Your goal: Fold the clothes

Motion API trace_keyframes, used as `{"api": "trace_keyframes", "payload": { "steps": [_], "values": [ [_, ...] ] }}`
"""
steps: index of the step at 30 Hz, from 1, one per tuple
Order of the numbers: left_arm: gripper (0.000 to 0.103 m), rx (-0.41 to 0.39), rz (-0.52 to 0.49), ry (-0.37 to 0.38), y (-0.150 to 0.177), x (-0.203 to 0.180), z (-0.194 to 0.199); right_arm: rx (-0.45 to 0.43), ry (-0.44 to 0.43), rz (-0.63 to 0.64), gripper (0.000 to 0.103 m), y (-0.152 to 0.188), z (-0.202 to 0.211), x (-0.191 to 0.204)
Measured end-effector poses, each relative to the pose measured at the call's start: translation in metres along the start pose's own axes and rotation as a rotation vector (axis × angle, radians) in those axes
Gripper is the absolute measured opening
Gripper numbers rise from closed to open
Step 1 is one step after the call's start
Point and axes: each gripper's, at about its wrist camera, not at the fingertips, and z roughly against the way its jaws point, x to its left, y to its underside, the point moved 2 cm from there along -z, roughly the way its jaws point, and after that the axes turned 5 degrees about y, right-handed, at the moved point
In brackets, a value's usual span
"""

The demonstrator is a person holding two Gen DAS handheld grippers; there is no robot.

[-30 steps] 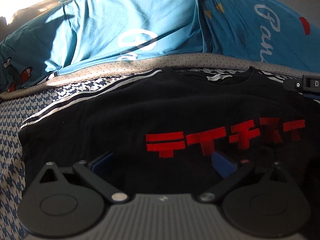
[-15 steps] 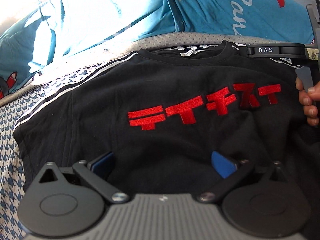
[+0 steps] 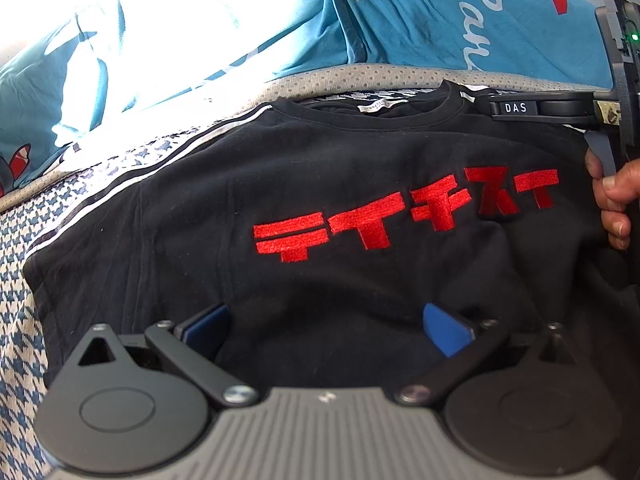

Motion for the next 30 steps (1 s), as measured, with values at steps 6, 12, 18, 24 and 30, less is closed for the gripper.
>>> {"api": "trace_keyframes", "payload": {
  "steps": [6, 12, 18, 24, 30],
  "values": [
    [0.103, -0.003, -0.003, 0.0, 0.0, 0.002, -0.001, -0.005, 0.002, 0.016, 0.019, -0.002, -0.001, 0.002],
    [0.103, -0.002, -0.007, 0.003, 0.0, 0.004, 0.0, -0.02, 0.018, -0.038, 0.007, -0.004, -0.002, -0.003],
    [0.103, -0.006, -0.003, -0.005, 0.0, 0.002, -0.002, -0.018, 0.038, -0.049, 0.007, -0.003, -0.01, -0.001],
    [0.103, -0.005, 0.008, -0.016, 0.0, 0.003, -0.001, 0.007, 0.02, -0.169, 0.011, -0.009, 0.005, -0.009],
    [0.103, -0.024, -0.038, -0.065, 0.0, -0.005, 0.004, 0.014, 0.018, -0.258, 0.015, -0.007, 0.04, -0.029]
  ]
}}
